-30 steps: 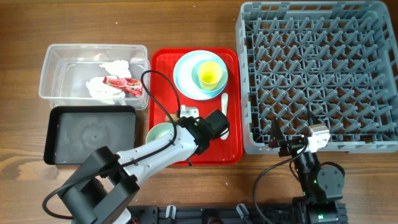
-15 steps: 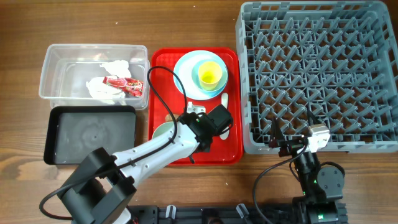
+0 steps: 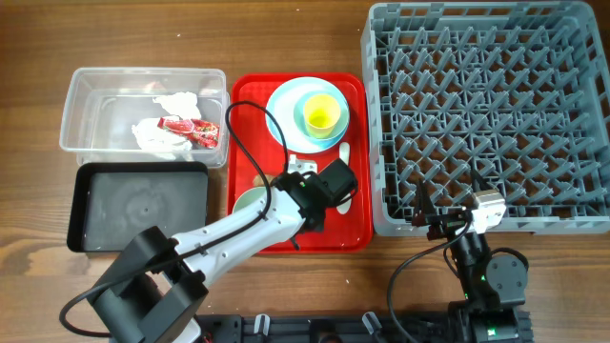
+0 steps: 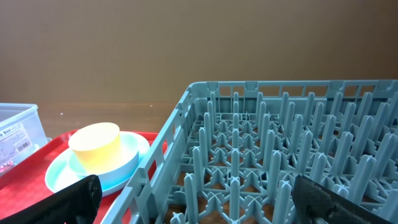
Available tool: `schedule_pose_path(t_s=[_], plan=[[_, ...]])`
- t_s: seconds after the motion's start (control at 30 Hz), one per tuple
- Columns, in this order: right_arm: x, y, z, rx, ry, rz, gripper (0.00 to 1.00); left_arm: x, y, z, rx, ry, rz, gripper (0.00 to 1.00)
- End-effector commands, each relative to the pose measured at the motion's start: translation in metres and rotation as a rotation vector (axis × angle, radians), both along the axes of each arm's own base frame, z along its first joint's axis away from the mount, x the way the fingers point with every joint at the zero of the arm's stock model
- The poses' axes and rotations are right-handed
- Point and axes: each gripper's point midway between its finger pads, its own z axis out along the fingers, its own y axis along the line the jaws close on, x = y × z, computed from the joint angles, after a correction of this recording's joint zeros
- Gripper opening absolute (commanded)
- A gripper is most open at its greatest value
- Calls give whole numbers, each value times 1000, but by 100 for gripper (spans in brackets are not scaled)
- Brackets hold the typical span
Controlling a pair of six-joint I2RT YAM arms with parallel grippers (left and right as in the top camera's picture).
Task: Sort waste into correct bins and load items into the dishwasher rack
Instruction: 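Reach the left gripper to the teal rice bowl rim and grasp it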
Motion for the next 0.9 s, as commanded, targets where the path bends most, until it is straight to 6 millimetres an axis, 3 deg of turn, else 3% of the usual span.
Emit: schedule_pose_path(t_s=[0.0, 0.7, 0.87], plan=[[0, -3, 2, -7, -12, -14, 100, -3, 2, -6, -1, -4, 12, 20], [0, -3, 2, -7, -12, -14, 100, -5, 8, -11, 19, -6, 13, 19], [0, -3, 2, -6, -11, -14, 100, -5, 8, -11, 18, -7, 13, 6]])
